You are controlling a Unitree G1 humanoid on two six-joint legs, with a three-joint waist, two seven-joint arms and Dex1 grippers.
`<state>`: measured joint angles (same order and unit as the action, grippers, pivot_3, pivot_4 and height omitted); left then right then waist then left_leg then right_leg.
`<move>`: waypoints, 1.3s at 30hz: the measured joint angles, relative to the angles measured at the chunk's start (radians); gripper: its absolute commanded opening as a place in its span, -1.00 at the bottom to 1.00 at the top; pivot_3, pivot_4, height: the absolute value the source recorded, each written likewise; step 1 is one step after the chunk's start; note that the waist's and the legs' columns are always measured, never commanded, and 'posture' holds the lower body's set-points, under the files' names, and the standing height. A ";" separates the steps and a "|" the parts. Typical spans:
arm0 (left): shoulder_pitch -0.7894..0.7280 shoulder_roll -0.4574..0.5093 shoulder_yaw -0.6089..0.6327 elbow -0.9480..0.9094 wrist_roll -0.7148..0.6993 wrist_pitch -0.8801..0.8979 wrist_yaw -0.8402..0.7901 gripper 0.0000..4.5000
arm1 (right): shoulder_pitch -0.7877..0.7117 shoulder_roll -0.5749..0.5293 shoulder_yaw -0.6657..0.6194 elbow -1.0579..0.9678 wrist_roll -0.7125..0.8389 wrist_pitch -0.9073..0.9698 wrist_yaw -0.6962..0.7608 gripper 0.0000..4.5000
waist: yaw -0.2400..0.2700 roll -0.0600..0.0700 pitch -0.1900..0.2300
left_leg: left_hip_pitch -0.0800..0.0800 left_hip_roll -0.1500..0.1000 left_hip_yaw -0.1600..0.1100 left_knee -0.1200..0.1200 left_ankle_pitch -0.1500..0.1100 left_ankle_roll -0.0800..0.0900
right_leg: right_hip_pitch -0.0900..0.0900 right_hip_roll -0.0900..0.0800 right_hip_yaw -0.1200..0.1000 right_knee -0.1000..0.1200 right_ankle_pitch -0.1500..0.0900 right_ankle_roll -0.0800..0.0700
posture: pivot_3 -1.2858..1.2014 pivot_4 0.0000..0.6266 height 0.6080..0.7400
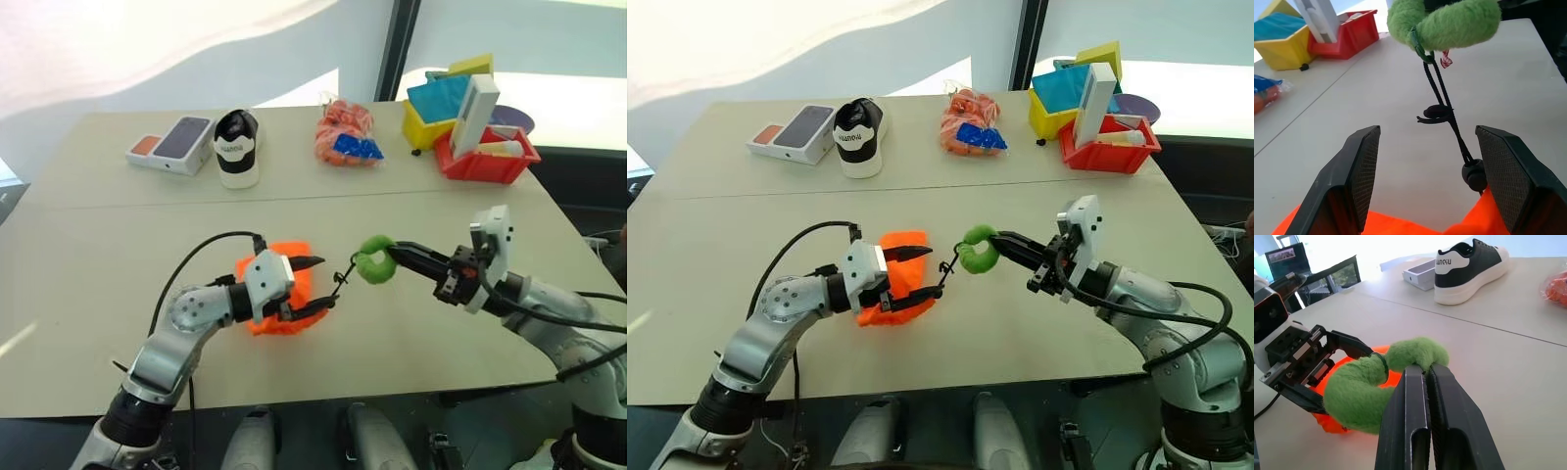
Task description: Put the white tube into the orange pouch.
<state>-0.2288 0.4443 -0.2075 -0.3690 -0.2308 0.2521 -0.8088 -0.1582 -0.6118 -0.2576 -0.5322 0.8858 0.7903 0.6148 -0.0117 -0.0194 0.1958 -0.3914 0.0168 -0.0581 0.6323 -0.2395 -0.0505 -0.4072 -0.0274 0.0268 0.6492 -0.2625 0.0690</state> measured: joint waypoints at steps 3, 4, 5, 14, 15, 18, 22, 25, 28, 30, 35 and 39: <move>0.002 0.003 0.000 0.000 -0.005 0.015 0.005 0.47 | 0.001 0.005 0.000 0.008 0.005 0.000 -0.016 -0.98 | -0.001 0.000 0.000 | 0.000 0.000 0.000 0.000 0.000 0.000 | 0.000 0.000 0.000 0.000 0.000 -0.001 | 0.03 -0.52 1.00; 0.003 0.006 0.000 0.000 -0.018 0.032 0.002 0.47 | 0.001 0.007 0.000 0.008 0.006 0.000 -0.020 -0.98 | -0.001 0.000 0.000 | 0.000 0.000 0.000 0.000 0.000 0.000 | 0.000 0.000 0.000 0.000 0.000 -0.001 | 0.03 -0.52 1.00; 0.003 0.008 0.001 0.001 -0.037 0.053 -0.005 0.47 | 0.002 0.008 0.000 0.008 0.007 0.000 -0.022 -0.98 | -0.001 0.000 0.000 | 0.000 0.000 0.000 0.000 0.000 0.000 | 0.000 0.000 0.000 0.000 0.000 -0.001 | 0.03 -0.52 1.00; -0.100 0.126 0.105 0.164 -0.336 0.358 -0.217 0.47 | 0.005 0.009 0.018 0.008 0.011 -0.005 -0.023 -0.98 | -0.006 0.000 0.000 | 0.000 0.000 0.000 0.000 0.000 0.000 | -0.001 0.001 -0.001 0.000 -0.002 0.000 | 0.03 -0.52 1.00; -0.112 0.143 0.111 0.181 -0.358 0.382 -0.244 0.47 | 0.005 0.009 0.019 0.008 0.011 -0.006 -0.023 -0.98 | -0.005 0.000 0.000 | 0.000 0.000 0.000 0.000 0.000 0.000 | -0.001 0.001 -0.001 0.000 -0.001 -0.001 | 0.03 -0.52 1.00; -0.157 0.188 0.111 0.237 -0.382 0.414 -0.322 0.47 | 0.005 0.010 0.021 0.008 0.011 -0.012 -0.023 -0.98 | -0.004 0.000 0.000 | 0.000 0.000 0.000 0.000 0.000 0.000 | -0.001 0.000 -0.001 0.000 -0.001 -0.002 | 0.03 -0.52 1.00; -0.214 0.193 0.106 0.304 -0.380 0.415 -0.375 0.47 | 0.005 0.014 0.025 0.008 0.010 -0.021 -0.028 -0.98 | -0.001 0.000 0.000 | -0.001 0.000 0.000 0.000 0.000 0.000 | -0.001 0.000 -0.001 0.000 -0.001 -0.002 | 0.03 -0.52 1.00; -0.259 0.170 0.096 0.347 -0.370 0.409 -0.390 0.47 | 0.006 0.020 0.036 0.007 0.009 -0.026 -0.029 -0.98 | -0.001 0.000 0.000 | -0.001 0.000 0.000 0.000 0.000 0.000 | -0.001 0.000 -0.001 0.000 -0.001 -0.002 | 0.03 -0.52 1.00; -0.320 0.138 0.062 0.407 -0.349 0.393 -0.418 0.47 | 0.004 0.024 0.053 0.007 0.002 -0.034 -0.030 -0.98 | -0.002 0.000 0.000 | -0.001 0.000 0.000 0.000 0.000 0.000 | -0.001 0.000 -0.001 0.000 0.000 -0.001 | 0.03 -0.52 1.00; -0.336 0.123 0.045 0.428 -0.338 0.387 -0.433 0.47 | 0.003 0.024 0.055 0.007 0.001 -0.036 -0.030 -0.98 | -0.004 0.000 0.000 | -0.001 0.000 0.000 -0.001 0.000 0.000 | -0.001 0.000 0.000 0.000 0.000 0.000 | 0.03 -0.52 1.00; -0.338 0.109 0.030 0.439 -0.322 0.381 -0.451 0.47 | 0.003 0.024 0.055 0.007 -0.009 -0.043 -0.042 -0.98 | -0.005 0.000 0.000 | -0.001 0.000 -0.001 -0.001 0.000 0.000 | -0.002 0.001 -0.001 0.000 0.001 0.001 | 0.03 -0.52 1.00; -0.336 0.107 0.030 0.439 -0.320 0.369 -0.453 0.47 | -0.008 0.024 0.061 0.014 -0.064 -0.060 -0.076 -0.98 | -0.005 0.000 0.000 | -0.001 0.000 0.000 -0.001 0.000 0.000 | -0.002 0.000 0.000 0.000 0.001 0.001 | 0.03 -0.52 1.00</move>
<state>-0.5649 0.5518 -0.1776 0.0702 -0.5503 0.6213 -1.2623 -0.1667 -0.5883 -0.1968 -0.5185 0.8219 0.7299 0.5392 -0.0164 -0.0193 0.1959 -0.3922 0.0168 -0.0581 0.6315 -0.2395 -0.0504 -0.4088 -0.0271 0.0263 0.6493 -0.2618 0.0699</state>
